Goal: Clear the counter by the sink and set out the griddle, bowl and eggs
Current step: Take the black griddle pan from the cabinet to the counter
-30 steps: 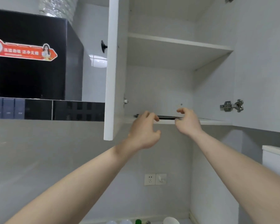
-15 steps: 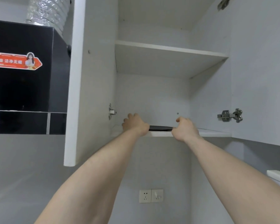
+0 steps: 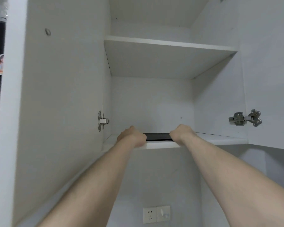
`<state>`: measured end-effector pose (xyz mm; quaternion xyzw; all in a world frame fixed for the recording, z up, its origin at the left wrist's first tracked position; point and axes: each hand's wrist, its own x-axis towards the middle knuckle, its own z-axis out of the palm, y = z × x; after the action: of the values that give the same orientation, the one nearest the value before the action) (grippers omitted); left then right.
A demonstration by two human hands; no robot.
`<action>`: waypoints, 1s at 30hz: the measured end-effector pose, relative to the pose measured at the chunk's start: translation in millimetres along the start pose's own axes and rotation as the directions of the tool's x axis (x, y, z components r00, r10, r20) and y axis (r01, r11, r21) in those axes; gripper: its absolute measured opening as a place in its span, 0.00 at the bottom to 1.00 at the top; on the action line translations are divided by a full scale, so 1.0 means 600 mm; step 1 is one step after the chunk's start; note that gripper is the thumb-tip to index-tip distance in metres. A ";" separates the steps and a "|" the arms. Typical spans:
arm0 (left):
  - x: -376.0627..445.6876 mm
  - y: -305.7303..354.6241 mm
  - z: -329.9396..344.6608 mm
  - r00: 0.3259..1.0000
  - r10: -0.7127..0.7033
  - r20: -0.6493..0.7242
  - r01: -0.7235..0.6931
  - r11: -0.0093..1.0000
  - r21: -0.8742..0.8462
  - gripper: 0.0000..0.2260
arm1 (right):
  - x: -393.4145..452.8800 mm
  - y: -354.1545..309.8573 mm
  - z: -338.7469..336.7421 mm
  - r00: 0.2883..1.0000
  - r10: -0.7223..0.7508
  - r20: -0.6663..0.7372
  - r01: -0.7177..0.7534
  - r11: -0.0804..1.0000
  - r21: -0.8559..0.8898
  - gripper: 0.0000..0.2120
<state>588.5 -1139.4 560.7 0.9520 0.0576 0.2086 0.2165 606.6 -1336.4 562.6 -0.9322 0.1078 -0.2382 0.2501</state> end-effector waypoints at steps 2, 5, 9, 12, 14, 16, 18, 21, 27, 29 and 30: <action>0.008 0.000 0.000 1.000 0.016 0.025 -0.016 1.000 -0.024 0.20 | 0.012 -0.001 -0.002 0.999 0.019 0.030 -0.020 1.000 0.022 0.07; 0.019 -0.001 0.003 0.998 0.027 0.051 -0.024 0.998 -0.055 0.18 | 0.032 0.000 -0.001 0.997 0.036 0.064 -0.040 0.997 0.066 0.06; 0.030 0.000 0.007 0.998 0.031 0.061 -0.026 0.997 -0.069 0.17 | 0.042 0.001 0.002 0.997 0.017 0.071 -0.027 0.989 0.144 0.03; 0.038 0.001 0.009 0.998 0.033 0.054 -0.027 0.994 -0.108 0.17 | 0.048 0.003 0.000 0.997 0.023 0.074 -0.038 0.979 0.202 0.05; 0.040 -0.002 0.010 0.999 0.033 0.034 -0.028 0.990 -0.141 0.19 | 0.055 0.004 -0.001 0.997 0.036 0.066 -0.053 0.961 0.271 0.12; 0.041 -0.004 0.010 0.999 0.045 0.022 -0.040 0.984 -0.175 0.22 | 0.061 0.002 -0.003 0.997 0.063 0.053 -0.078 0.928 0.364 0.12; 0.043 -0.006 0.009 0.998 0.062 0.023 -0.056 0.976 -0.212 0.23 | 0.067 -0.003 -0.001 0.992 0.121 0.028 -0.119 0.865 0.487 0.09; 0.040 -0.006 0.008 0.998 0.066 0.019 -0.060 0.972 -0.229 0.21 | 0.072 -0.011 0.011 0.966 0.253 0.058 -0.203 0.600 0.774 0.08; 0.038 -0.003 0.007 0.998 0.065 0.007 -0.062 0.972 -0.229 0.19 | 0.066 0.001 0.005 0.962 0.189 0.196 -0.245 0.290 0.925 0.09; 0.038 -0.003 0.006 0.998 0.065 0.006 -0.062 0.970 -0.233 0.19 | 0.059 0.000 0.000 0.962 0.127 0.241 -0.269 0.318 0.909 0.12; 0.038 -0.004 0.005 0.998 0.065 0.005 -0.062 0.970 -0.236 0.19 | 0.054 -0.002 -0.001 0.963 0.102 0.251 -0.271 0.330 0.904 0.13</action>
<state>610.7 -1134.1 565.9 0.9222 0.0008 0.2148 0.3216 634.2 -1346.1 576.4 -0.6206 0.0407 -0.1566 0.7672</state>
